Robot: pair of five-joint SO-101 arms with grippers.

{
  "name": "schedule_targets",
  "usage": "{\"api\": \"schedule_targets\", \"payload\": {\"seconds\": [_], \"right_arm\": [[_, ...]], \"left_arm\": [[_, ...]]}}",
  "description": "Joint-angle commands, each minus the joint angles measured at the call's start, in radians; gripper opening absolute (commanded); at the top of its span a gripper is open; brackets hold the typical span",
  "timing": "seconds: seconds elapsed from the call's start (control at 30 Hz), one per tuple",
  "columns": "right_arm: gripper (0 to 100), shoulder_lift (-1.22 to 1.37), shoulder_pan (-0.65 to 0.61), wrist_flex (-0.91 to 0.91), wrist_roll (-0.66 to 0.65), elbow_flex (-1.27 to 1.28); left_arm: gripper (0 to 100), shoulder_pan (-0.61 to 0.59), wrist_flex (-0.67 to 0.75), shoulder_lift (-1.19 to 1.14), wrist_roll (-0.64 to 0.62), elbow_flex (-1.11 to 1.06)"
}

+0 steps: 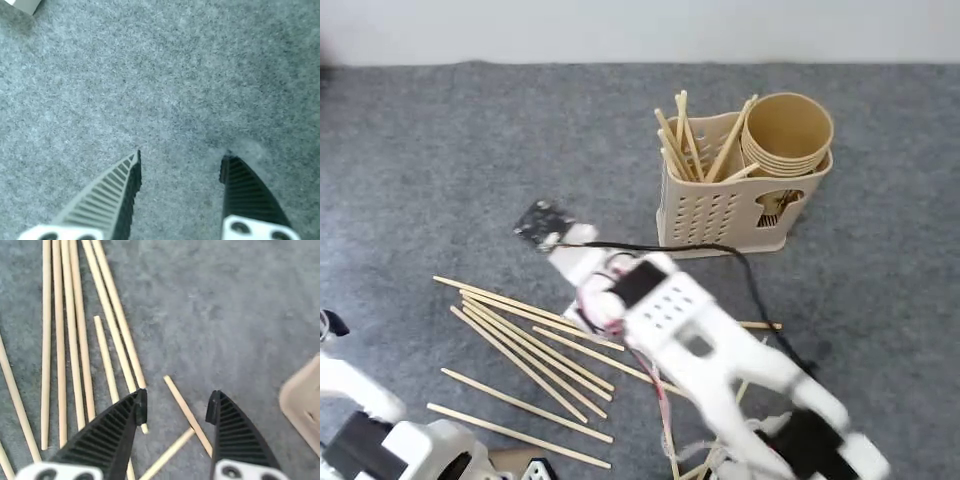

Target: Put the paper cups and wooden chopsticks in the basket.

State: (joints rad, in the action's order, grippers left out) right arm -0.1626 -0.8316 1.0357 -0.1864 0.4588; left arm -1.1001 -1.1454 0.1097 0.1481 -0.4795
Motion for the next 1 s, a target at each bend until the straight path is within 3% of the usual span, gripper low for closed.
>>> {"api": "schedule_targets", "payload": {"seconds": [0.0,0.4,0.83,0.97], "right_arm": [[26.1,0.165,-0.031,-0.019,-0.012,-0.17],[28.4,0.536,-0.13,-0.016,-0.014,-0.534],[28.3,0.67,-0.182,-0.016,-0.068,-0.647],[20.5,0.727,-0.159,-0.016,-0.069,-0.704]], "left_arm": [[25,-0.005,0.011,0.038,0.008,0.035],[25,-0.005,0.011,0.038,0.008,0.035],[25,-0.005,0.011,0.038,0.008,0.033],[25,-0.005,0.011,0.038,0.008,0.033]]}}
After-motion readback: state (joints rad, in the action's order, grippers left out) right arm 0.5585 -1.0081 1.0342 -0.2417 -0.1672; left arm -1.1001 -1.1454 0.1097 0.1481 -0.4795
